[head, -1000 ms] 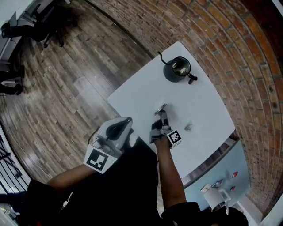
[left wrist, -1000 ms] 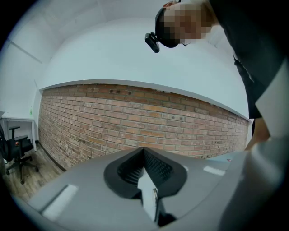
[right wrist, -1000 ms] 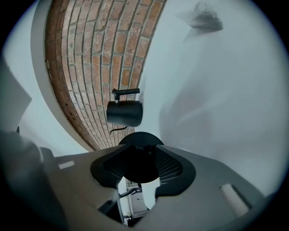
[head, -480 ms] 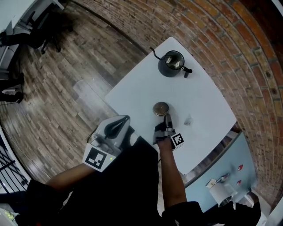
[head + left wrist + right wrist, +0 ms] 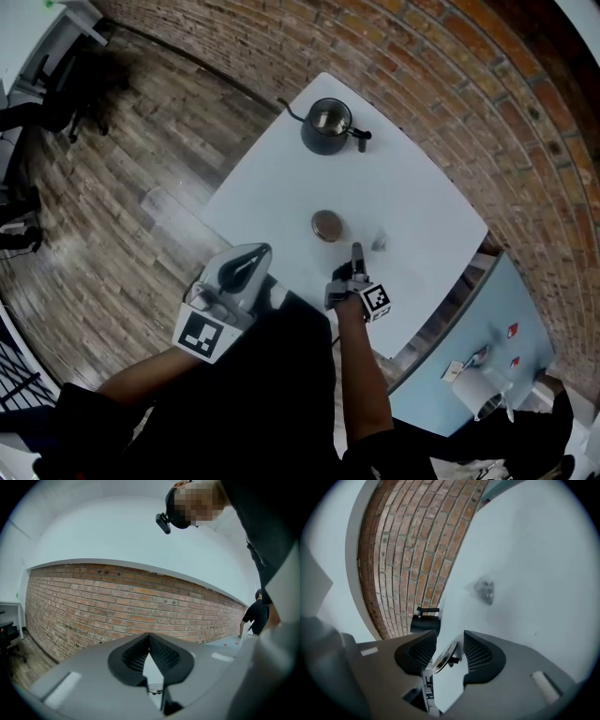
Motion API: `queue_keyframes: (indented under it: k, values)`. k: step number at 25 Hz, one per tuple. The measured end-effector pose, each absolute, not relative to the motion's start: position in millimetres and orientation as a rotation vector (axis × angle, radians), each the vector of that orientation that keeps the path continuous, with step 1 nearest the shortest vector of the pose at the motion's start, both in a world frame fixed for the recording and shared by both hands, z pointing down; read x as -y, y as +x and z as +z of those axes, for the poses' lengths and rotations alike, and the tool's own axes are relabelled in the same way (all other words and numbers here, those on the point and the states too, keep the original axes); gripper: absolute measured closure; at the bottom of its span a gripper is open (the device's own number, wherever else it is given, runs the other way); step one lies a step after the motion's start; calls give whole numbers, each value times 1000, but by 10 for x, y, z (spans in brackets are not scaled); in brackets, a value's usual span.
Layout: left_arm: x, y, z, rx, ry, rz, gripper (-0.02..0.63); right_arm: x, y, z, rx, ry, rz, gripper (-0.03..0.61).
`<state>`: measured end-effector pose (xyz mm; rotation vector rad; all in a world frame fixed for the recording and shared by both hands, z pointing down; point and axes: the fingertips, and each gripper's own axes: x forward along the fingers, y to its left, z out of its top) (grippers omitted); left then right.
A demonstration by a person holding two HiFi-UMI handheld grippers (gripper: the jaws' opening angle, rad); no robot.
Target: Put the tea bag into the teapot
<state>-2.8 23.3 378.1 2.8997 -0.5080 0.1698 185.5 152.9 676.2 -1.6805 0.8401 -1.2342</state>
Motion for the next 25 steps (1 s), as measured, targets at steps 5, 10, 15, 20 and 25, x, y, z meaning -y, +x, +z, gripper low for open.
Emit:
queue_keyframes:
  k: [5, 10, 15, 20, 25]
  values:
    - [-307, 125, 3764, 476, 2900, 154, 614, -1807, 2304, 6751, -833, -1884, -1177, 416]
    - [-328, 194, 3772, 494, 2887, 157, 614, -1937, 2563, 6832, -824, -1986, -1222, 408]
    - [-374, 271, 3694, 514, 2936, 149, 614, -1891, 2644, 6924, -916, -2109, -1315, 396]
    - [-392, 305, 3703, 541, 2916, 161, 614, -1863, 2673, 6992, -920, -2132, -1366, 395]
    - [-377, 299, 3742, 586, 2893, 168, 614, -1839, 2698, 7052, -935, -2152, -1405, 396]
